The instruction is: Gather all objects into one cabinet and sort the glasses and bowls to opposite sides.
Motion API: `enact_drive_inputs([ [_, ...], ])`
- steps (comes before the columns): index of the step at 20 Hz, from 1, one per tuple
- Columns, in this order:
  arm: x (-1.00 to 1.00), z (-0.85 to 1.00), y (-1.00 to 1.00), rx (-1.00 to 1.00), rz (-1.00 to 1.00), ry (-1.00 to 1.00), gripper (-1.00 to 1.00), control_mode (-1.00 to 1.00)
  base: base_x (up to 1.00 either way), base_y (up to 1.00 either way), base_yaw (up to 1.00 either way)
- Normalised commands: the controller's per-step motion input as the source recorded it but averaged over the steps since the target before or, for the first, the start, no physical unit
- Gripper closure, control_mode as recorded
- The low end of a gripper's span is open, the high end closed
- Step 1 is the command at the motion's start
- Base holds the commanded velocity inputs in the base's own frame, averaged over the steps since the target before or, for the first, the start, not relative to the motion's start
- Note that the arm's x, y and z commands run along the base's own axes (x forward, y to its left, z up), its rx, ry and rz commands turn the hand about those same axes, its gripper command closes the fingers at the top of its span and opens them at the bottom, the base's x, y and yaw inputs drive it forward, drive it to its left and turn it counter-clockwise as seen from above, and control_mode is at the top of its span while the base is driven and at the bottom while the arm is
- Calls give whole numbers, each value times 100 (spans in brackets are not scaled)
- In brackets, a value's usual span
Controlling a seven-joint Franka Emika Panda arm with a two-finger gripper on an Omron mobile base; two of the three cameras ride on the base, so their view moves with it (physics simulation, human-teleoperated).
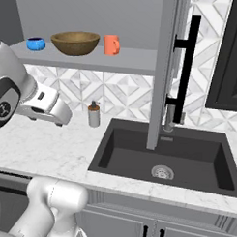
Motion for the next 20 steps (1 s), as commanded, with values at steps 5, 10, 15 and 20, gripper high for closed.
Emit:
enact_drive_inputs([
  [5, -1, 0, 0, 1, 0, -2, -100, -100, 0, 0, 0],
  [10, -2, 0, 0, 0, 0, 0, -100, 100, -40, 0, 0],
  [15, 0, 0, 0, 0, 0, 0, -100, 100, -97, 0, 0],
  [20, 0, 0, 0, 0, 0, 0, -100, 100, -89, 0, 0],
])
